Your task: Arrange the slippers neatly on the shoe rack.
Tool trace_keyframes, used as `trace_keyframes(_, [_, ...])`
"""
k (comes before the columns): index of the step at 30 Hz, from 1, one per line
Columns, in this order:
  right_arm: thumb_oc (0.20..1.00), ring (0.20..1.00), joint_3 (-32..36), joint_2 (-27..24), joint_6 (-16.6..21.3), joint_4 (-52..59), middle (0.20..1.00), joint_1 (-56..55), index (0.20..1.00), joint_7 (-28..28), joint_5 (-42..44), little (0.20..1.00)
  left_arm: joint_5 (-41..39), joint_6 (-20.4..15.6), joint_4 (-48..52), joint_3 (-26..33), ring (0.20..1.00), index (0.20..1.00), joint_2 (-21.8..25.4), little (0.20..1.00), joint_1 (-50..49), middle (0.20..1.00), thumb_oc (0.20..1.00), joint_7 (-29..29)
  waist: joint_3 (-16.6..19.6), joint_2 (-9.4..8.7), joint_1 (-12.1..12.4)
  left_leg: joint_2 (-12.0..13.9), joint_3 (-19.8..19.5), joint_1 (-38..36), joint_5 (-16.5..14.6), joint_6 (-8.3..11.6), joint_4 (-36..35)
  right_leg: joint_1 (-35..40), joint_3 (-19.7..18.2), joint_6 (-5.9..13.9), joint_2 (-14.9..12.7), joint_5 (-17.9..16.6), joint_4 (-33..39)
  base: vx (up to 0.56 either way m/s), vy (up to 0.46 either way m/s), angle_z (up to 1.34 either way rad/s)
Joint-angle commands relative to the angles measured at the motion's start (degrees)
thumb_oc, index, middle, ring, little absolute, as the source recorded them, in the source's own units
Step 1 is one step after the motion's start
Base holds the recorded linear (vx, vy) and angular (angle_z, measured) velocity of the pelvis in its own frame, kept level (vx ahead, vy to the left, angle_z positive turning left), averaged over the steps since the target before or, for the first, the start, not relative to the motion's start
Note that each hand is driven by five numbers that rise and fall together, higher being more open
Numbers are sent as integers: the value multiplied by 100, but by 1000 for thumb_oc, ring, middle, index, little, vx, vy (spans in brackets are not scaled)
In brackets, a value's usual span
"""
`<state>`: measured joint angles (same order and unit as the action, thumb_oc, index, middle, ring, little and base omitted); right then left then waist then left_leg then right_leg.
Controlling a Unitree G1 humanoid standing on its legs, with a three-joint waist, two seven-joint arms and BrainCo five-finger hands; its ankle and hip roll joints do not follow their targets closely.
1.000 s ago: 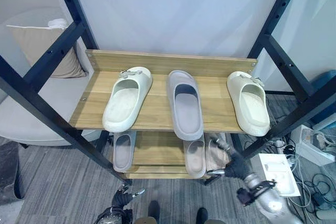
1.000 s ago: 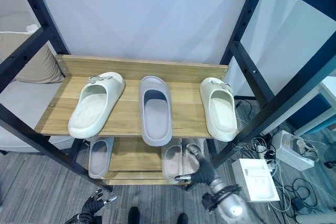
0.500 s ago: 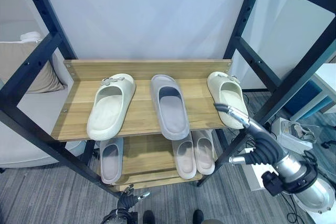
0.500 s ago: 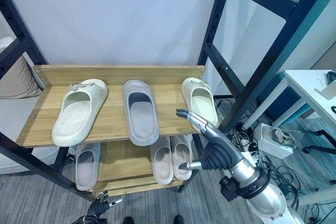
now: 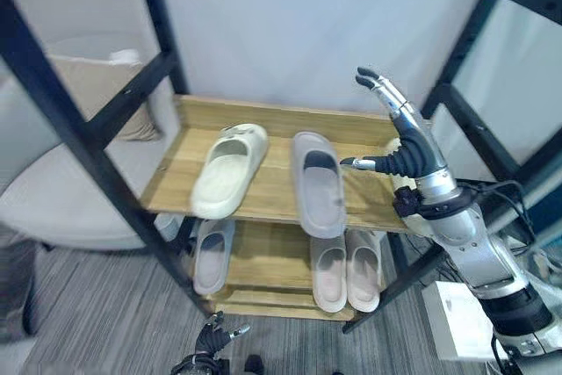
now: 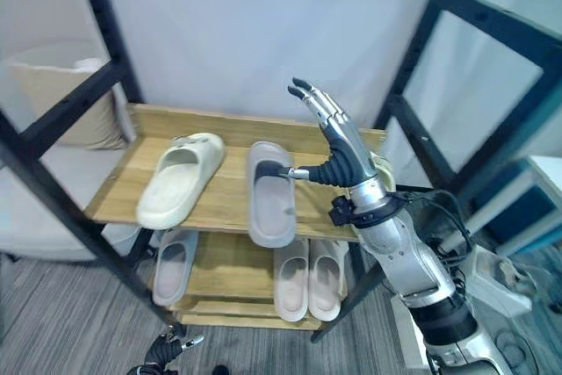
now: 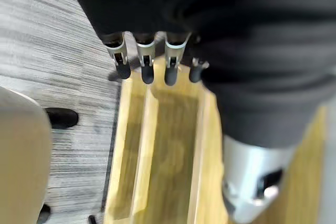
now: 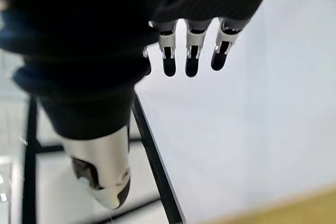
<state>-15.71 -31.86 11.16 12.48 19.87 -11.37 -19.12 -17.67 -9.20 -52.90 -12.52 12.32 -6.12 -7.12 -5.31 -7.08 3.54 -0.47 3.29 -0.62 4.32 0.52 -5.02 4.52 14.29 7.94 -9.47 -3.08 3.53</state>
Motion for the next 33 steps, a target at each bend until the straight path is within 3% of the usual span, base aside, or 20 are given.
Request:
trace_keyframes(1, [1000, 1000, 36, -48, -47, -14, 1000, 541, 1000, -302, -144, 1000, -116, -124, -47, -6, 1000, 1000, 111, 1000, 277, 1000, 1000, -10, -300, 42, 298, -48, -357, -451, -625, -106, 2, -99, 180, 312, -287, -278, -214, 58, -7, 15])
trace_keyframes(7, [1000, 1000, 130, -99, -186, -566, 1000, 458, 1000, -305, -307, 1000, -101, -133, -39, 119, 1000, 1000, 236, 1000, 157, 1000, 1000, 57, -413, 26, 564, -73, -567, -254, -576, -89, 2, -66, 444, 313, -293, -219, -118, 48, 9, 19])
trace_keyframes(16, [1000, 1000, 109, -119, -204, -1001, 1000, 330, 1000, -273, -369, 1000, -25, -177, 43, 88, 1000, 1000, 272, 1000, 188, 1000, 1000, 61, -426, 51, 608, -98, -639, -197, -579, -90, 2, -51, 507, 316, -305, -182, -82, 19, 12, 9])
trace_keyframes(21, [1000, 1000, -106, -193, -442, -1734, 1000, 735, 1000, -519, -825, 1000, -25, -231, 245, -53, 1000, 1000, 303, 1000, 221, 1000, 1000, 48, -510, 68, 668, -109, -633, -142, -560, -82, 2, -79, 519, 314, -300, -192, -46, -7, 1, 0])
trace_keyframes(22, [909, 909, -119, -212, -504, -1877, 909, 863, 909, -589, -930, 909, -17, -234, 216, -87, 1000, 1000, 293, 1000, 253, 1000, 1000, 47, -535, 75, 676, -112, -630, -128, -557, -80, 2, -91, 521, 312, -298, -196, -37, -39, 7, -2])
trace_keyframes(23, [573, 573, -140, -228, -603, -2080, 573, 992, 573, -715, -1095, 573, -24, -245, 213, -118, 1000, 1000, 294, 1000, 294, 1000, 1000, 24, -575, 76, 682, -110, -623, -99, -549, -78, 8, -110, 532, 309, -296, -199, -34, -40, 3, -1])
trace_keyframes(25, [398, 398, -206, -368, -851, -2399, 398, 1246, 398, -840, -1442, 398, -48, -249, 320, -198, 1000, 1000, 318, 1000, 340, 1000, 1000, 7, -645, 84, 701, -116, -635, -41, -536, -72, 24, -142, 536, 303, -289, -202, -26, -42, 1, 1])
trace_keyframes(27, [313, 313, -200, -351, -958, -2522, 313, 1383, 313, -918, -1522, 313, -80, -248, 358, -205, 1000, 1000, 318, 1000, 362, 1000, 1000, -16, -688, 92, 700, -119, -649, -8, -527, -71, 36, -161, 534, 298, -286, -207, -21, -51, 1, -2])
trace_keyframes(29, [282, 282, -180, -243, -1102, -2739, 282, 1568, 282, -998, -1571, 282, -116, -219, 350, -225, 1000, 1000, 314, 1000, 385, 1000, 1000, -38, -762, 110, 716, -120, -663, 56, -515, -71, 53, -201, 542, 292, -290, -215, -16, -63, 4, -1])
trace_keyframes(30, [200, 200, -202, -211, -1117, -2790, 200, 1639, 200, -1052, -1584, 200, -133, -228, 315, -228, 1000, 1000, 300, 1000, 401, 1000, 1000, -49, -781, 113, 708, -127, -656, 62, -513, -70, 61, -208, 534, 290, -293, -220, -15, -44, 8, 0])
trace_keyframes(33, [200, 200, -319, -106, -1147, -3037, 200, 1855, 200, -1064, -1478, 200, -194, -235, 305, -314, 1000, 1000, 259, 1000, 440, 1000, 1000, -63, -867, 151, 694, -130, -620, 100, -502, -67, 80, -257, 498, 281, -318, -229, -28, -66, 16, 1])
